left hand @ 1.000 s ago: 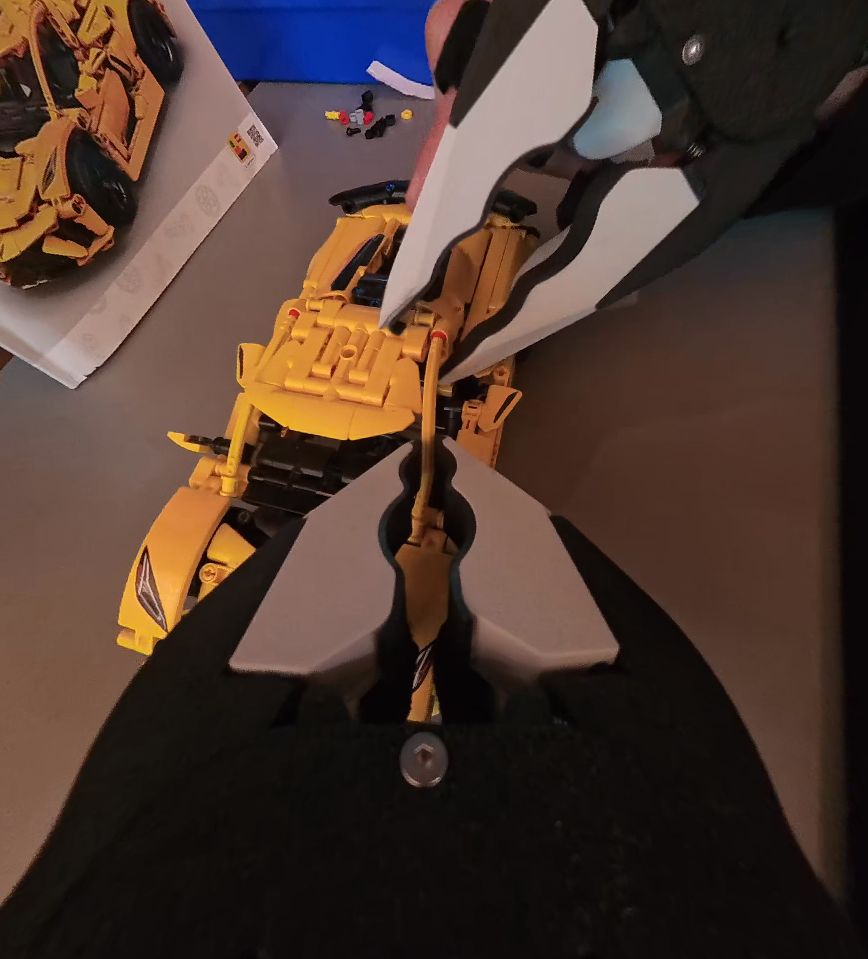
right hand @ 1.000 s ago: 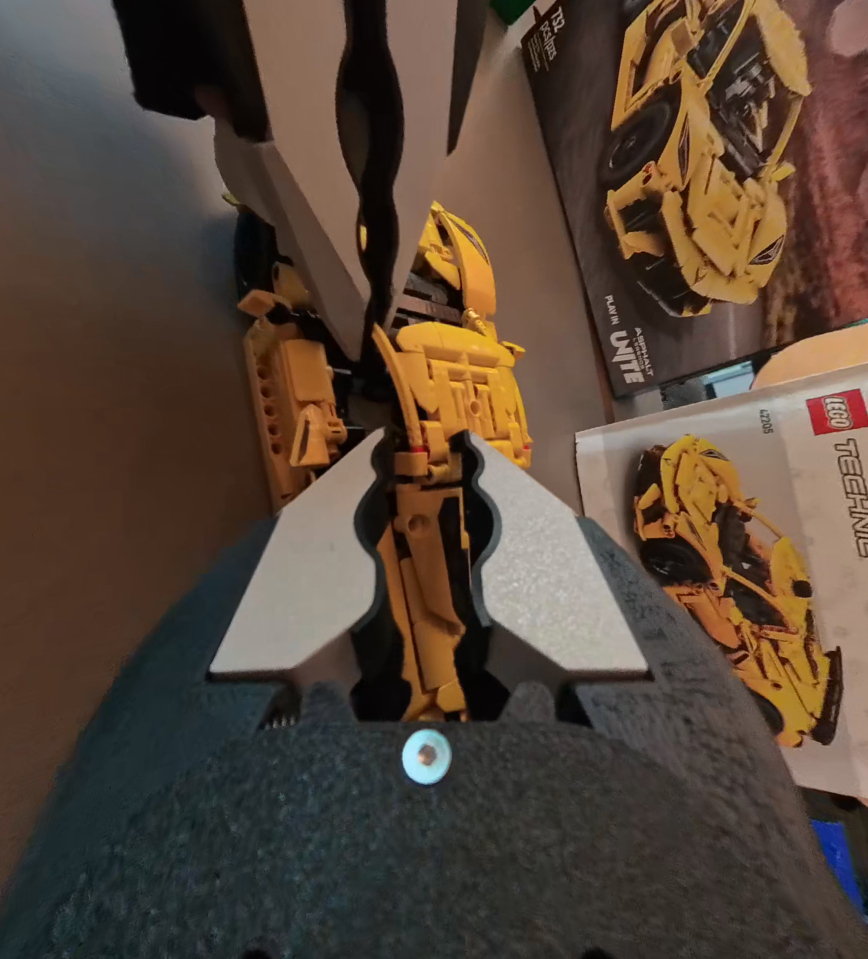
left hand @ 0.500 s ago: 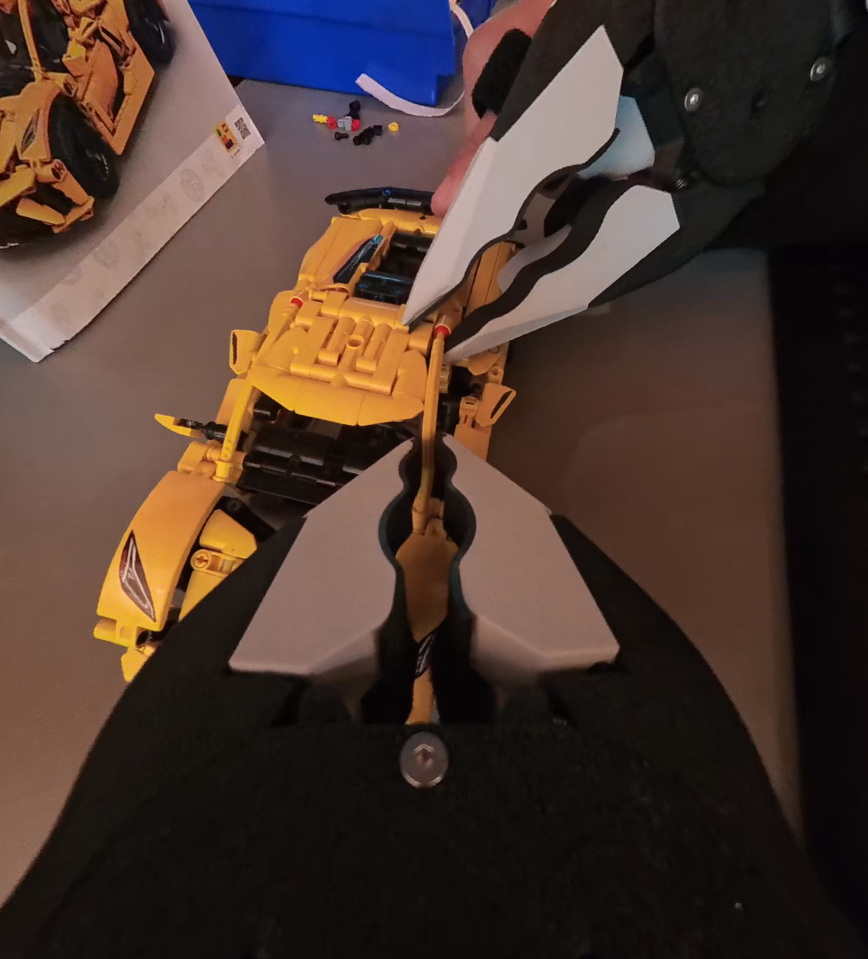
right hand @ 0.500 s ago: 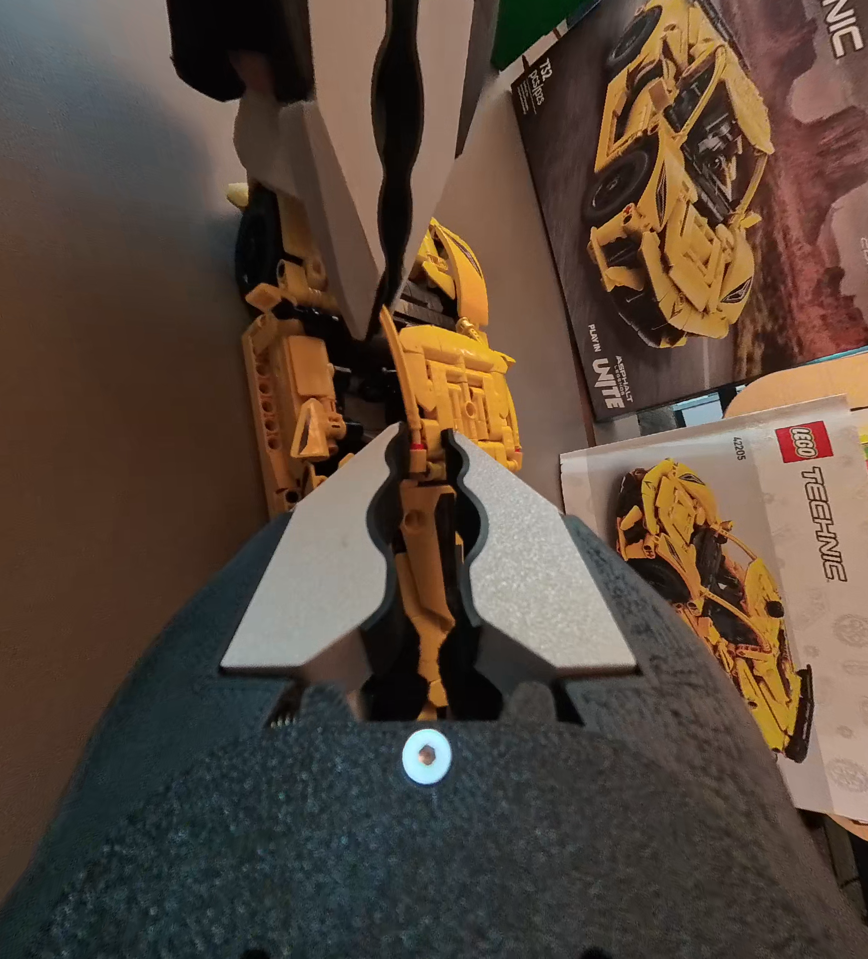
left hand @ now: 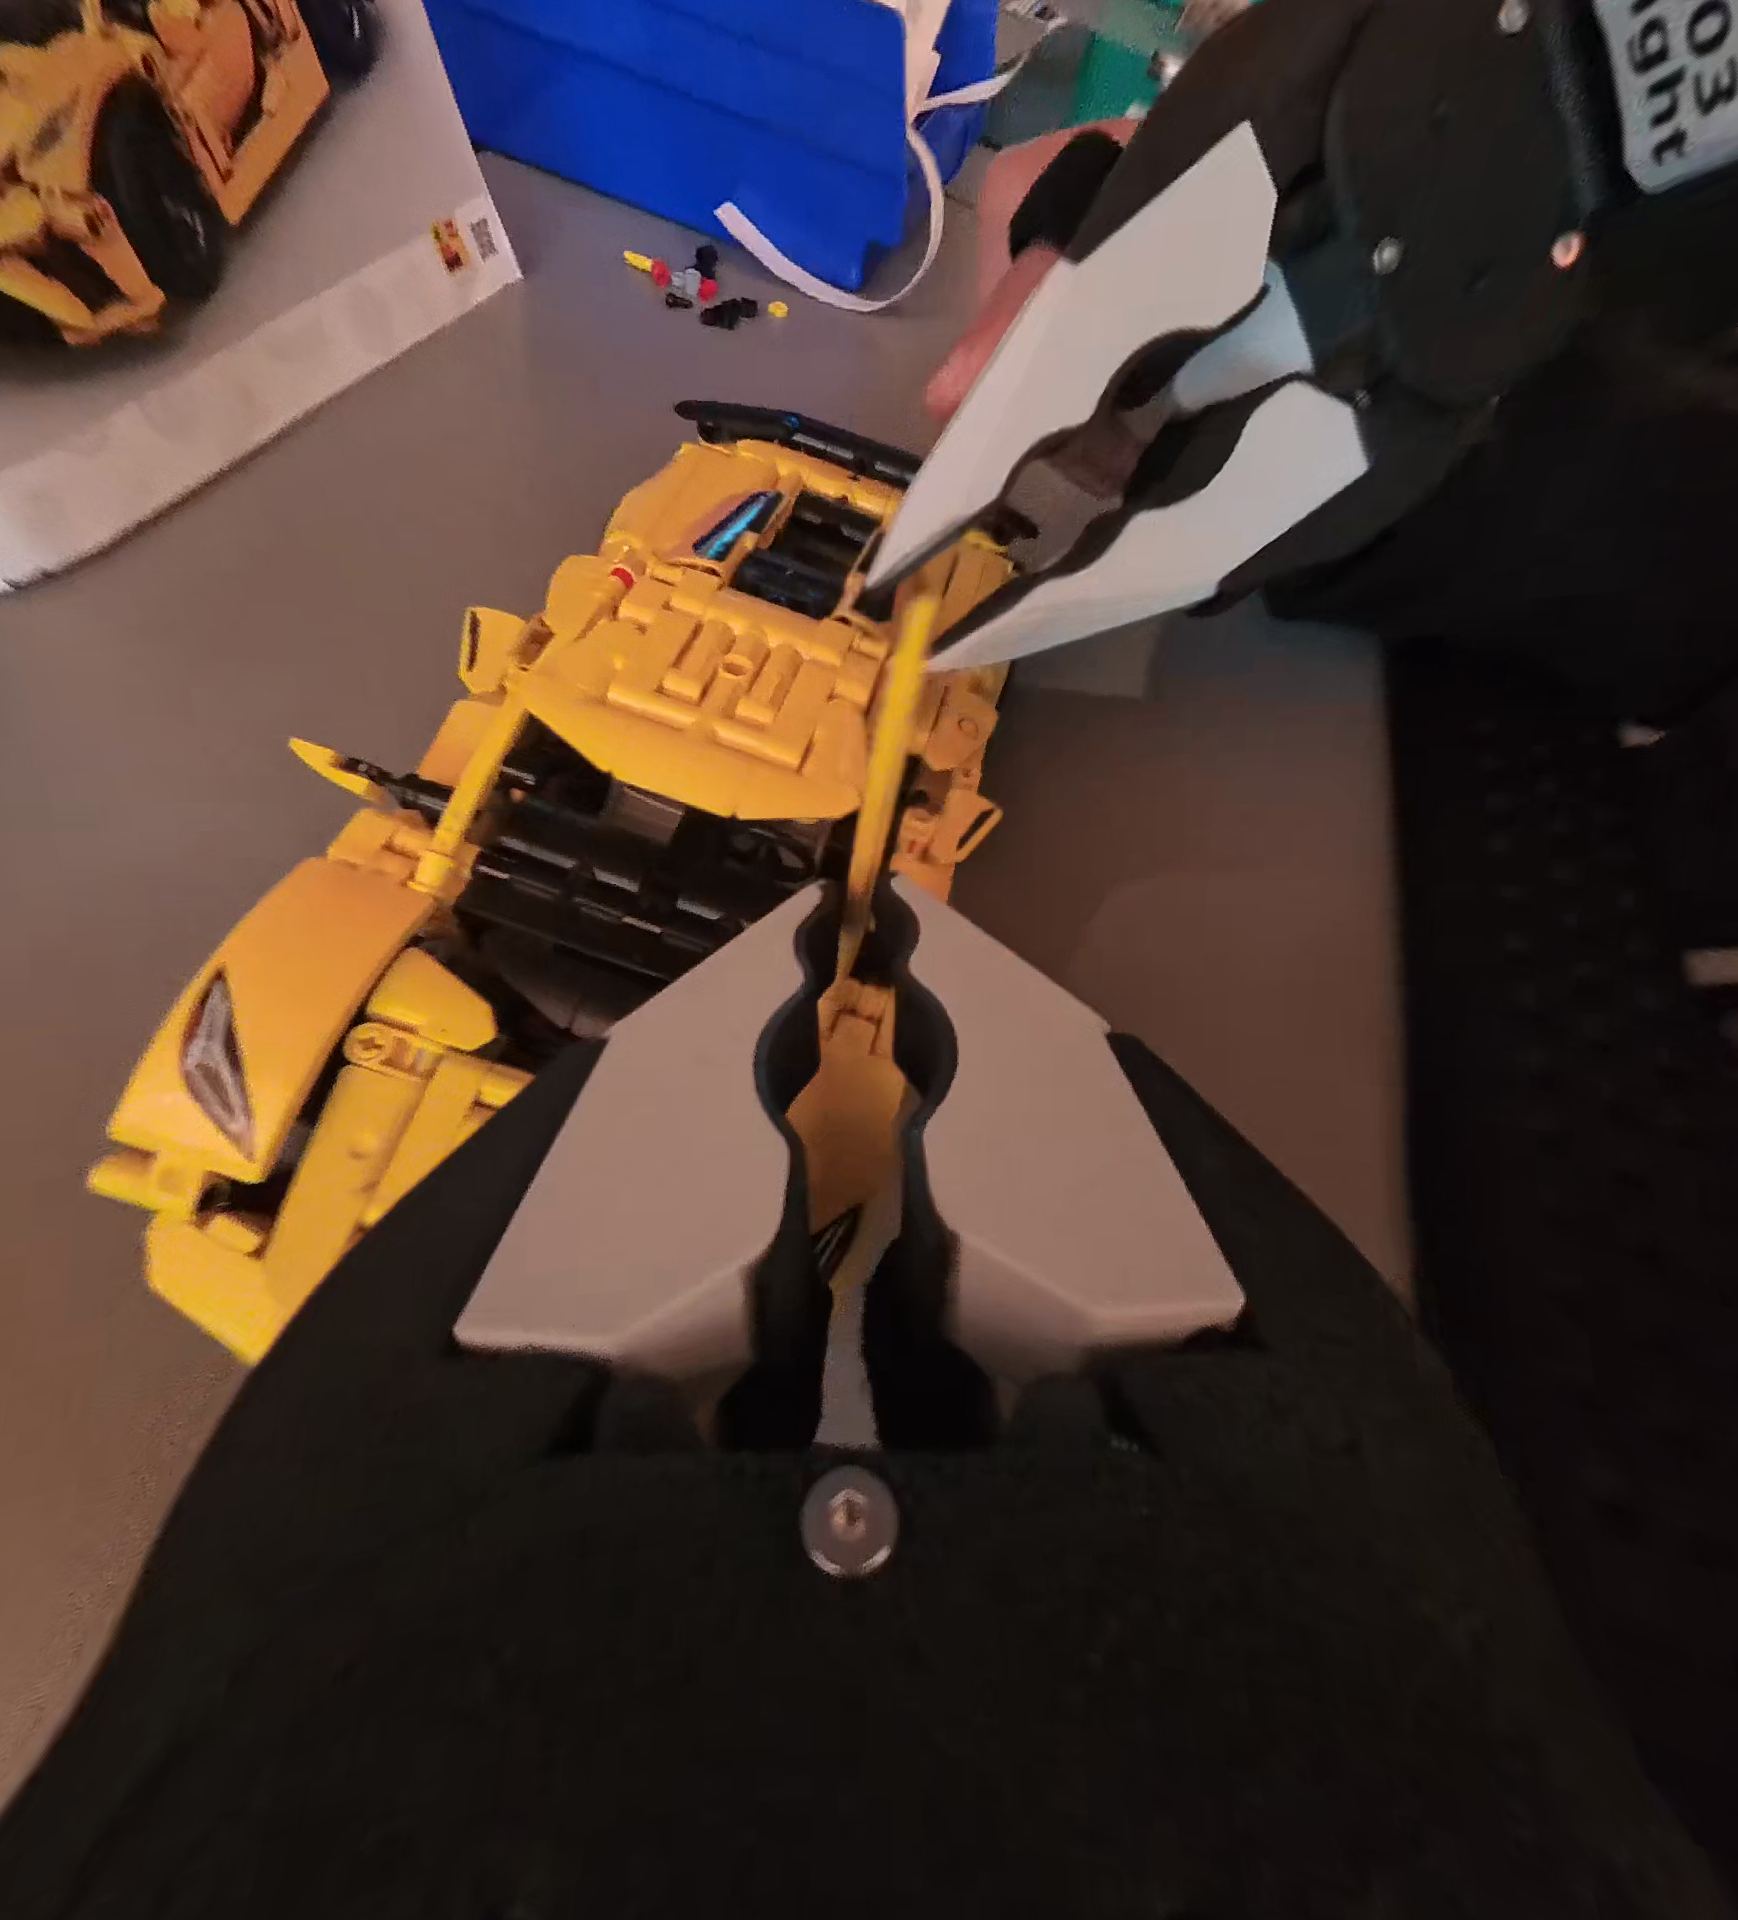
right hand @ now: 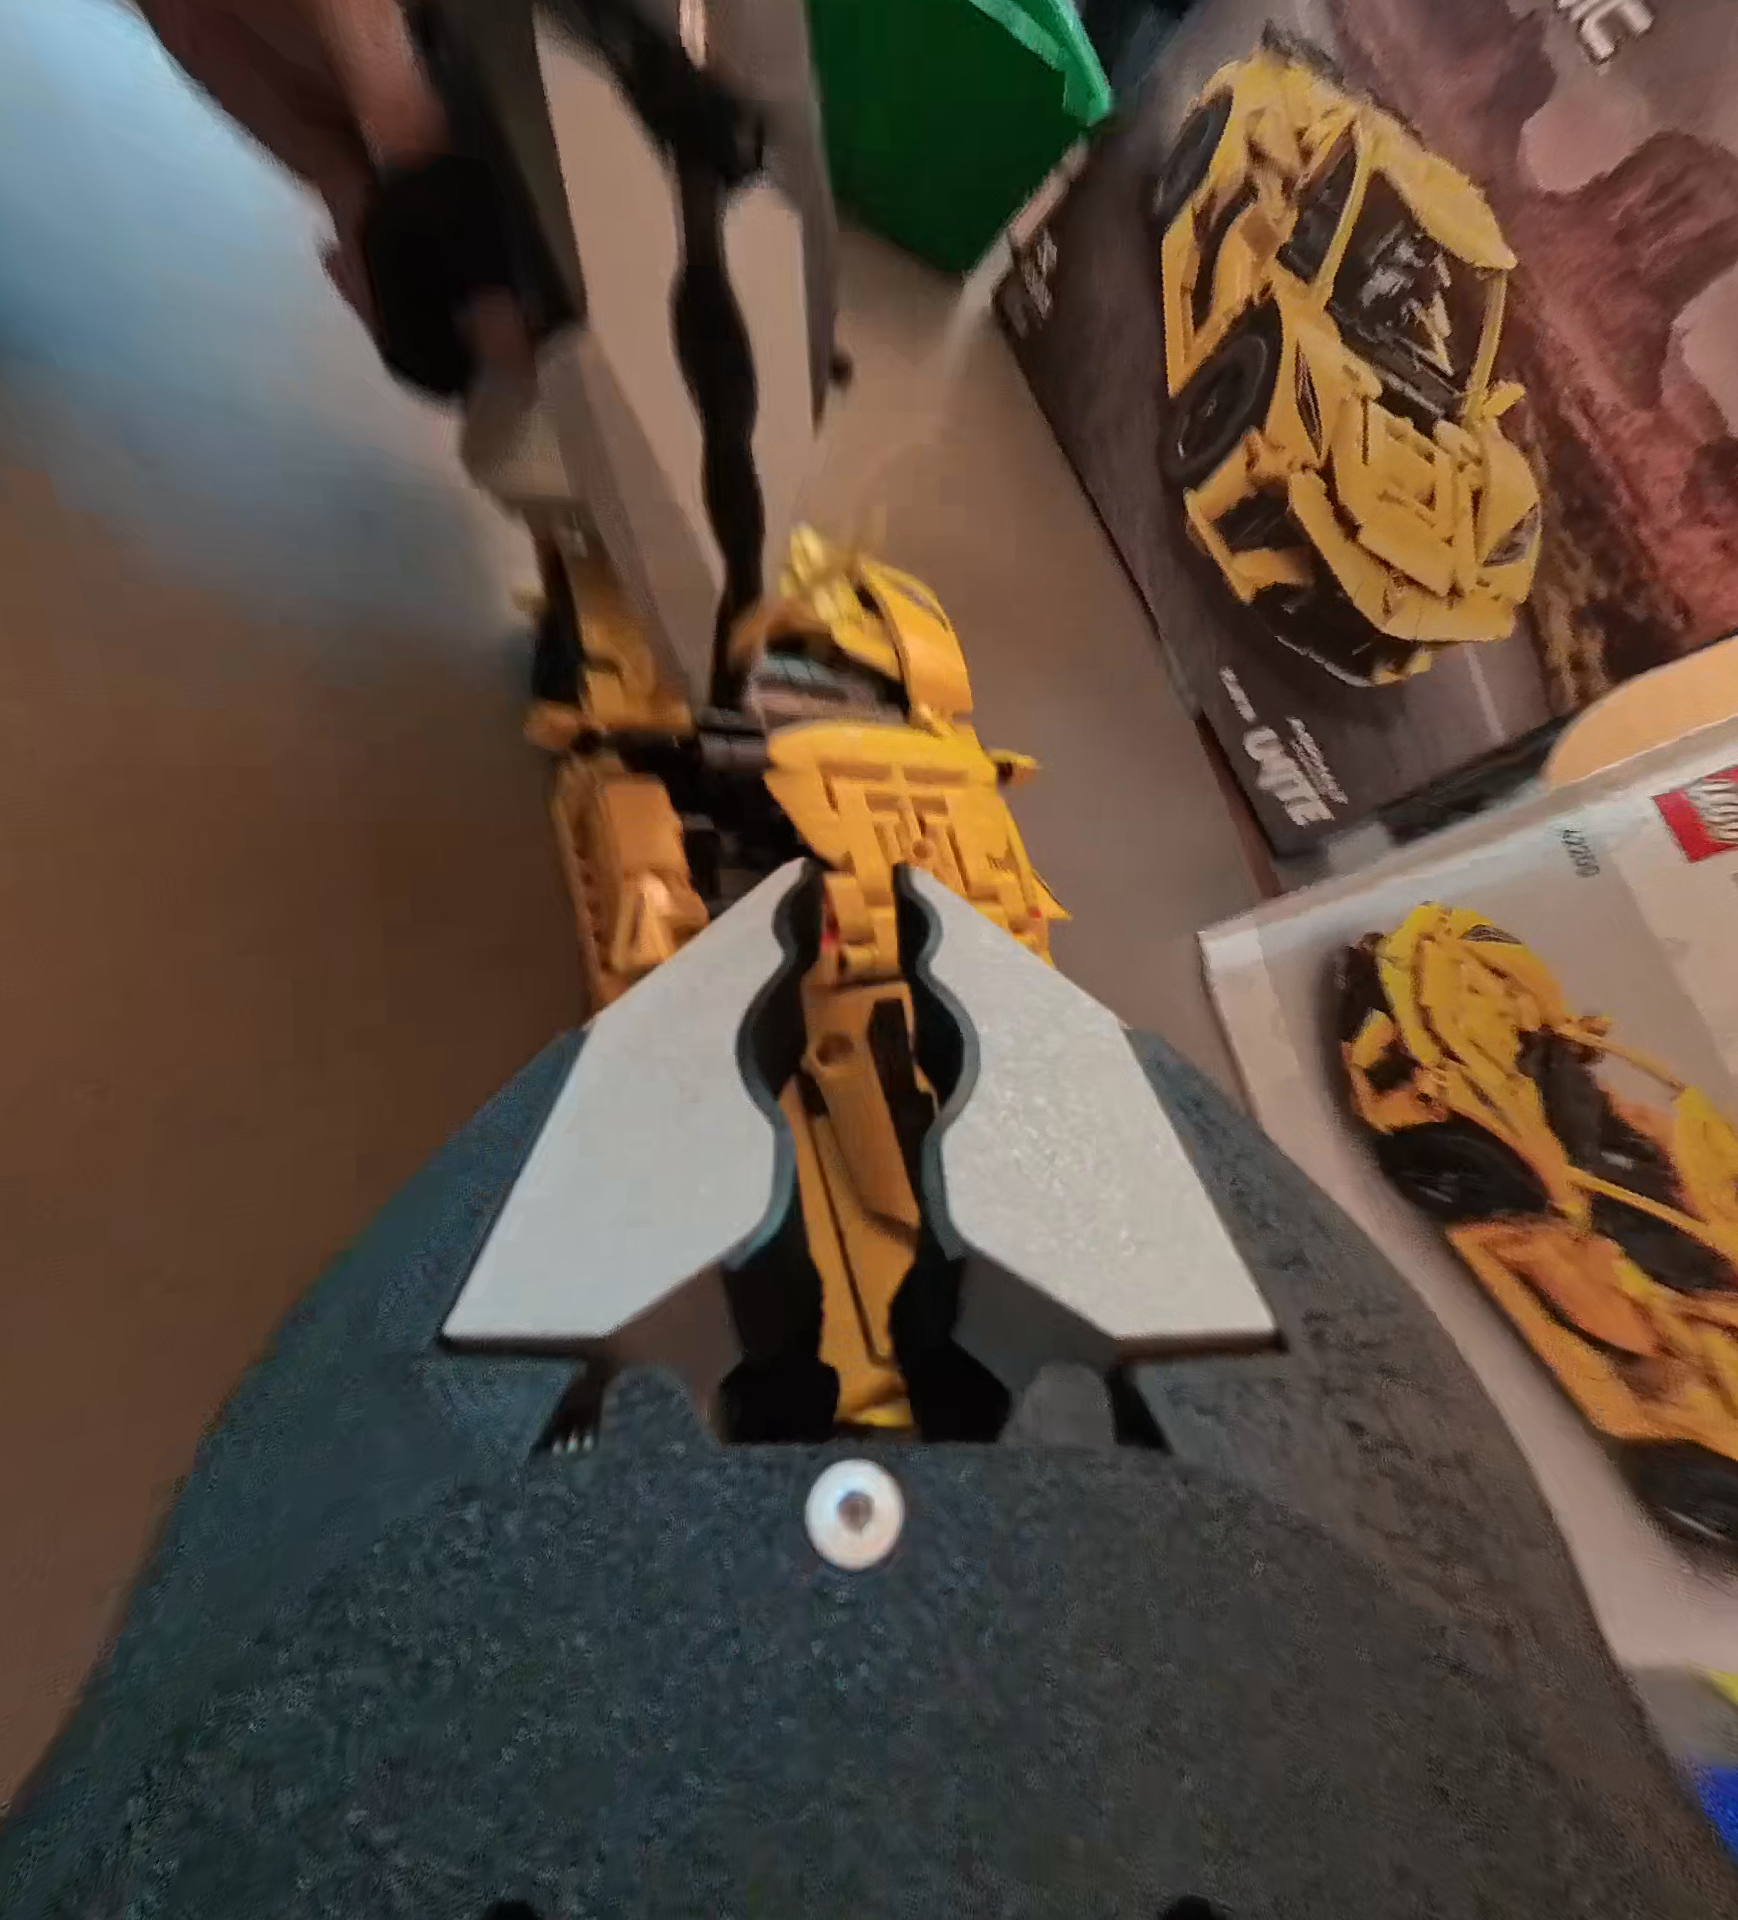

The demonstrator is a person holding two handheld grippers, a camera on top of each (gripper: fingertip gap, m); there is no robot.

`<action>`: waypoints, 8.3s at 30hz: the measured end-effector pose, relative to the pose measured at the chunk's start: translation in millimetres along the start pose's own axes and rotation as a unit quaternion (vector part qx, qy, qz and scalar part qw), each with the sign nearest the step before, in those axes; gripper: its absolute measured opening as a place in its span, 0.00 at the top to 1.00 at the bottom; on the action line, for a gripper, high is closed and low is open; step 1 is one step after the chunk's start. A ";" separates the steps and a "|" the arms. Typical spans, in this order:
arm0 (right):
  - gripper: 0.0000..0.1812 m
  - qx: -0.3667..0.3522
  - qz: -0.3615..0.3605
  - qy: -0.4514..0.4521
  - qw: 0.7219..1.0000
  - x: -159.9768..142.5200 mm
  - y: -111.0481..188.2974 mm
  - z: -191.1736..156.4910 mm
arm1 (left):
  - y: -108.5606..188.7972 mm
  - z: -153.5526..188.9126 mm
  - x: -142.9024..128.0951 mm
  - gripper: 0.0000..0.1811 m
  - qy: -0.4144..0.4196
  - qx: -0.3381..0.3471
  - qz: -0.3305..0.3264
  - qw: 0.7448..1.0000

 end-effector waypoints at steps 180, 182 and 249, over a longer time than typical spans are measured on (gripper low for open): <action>0.80 -0.049 -0.112 0.066 0.990 20.1 -19.8 -43.5 | 3.3 4.8 -14.4 0.99 0.212 -0.160 0.045 0.963; 0.82 -0.070 -0.119 0.073 0.988 19.9 -20.0 -45.0 | 4.2 6.8 -14.6 0.99 0.214 -0.153 0.050 0.964; 0.85 0.366 -0.070 0.050 0.927 64.5 -46.0 44.5 | 18.3 -1.8 -15.5 0.95 0.211 -0.102 0.085 0.968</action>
Point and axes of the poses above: each gripper's, where its closed fingertips meet, y back along the fingers, x out of its top, z = x × y across the jaws, the point moved 7 cm from there along y, back along the fingers, and after that the axes turned 11 degrees about -z, right-handed, at the moved point
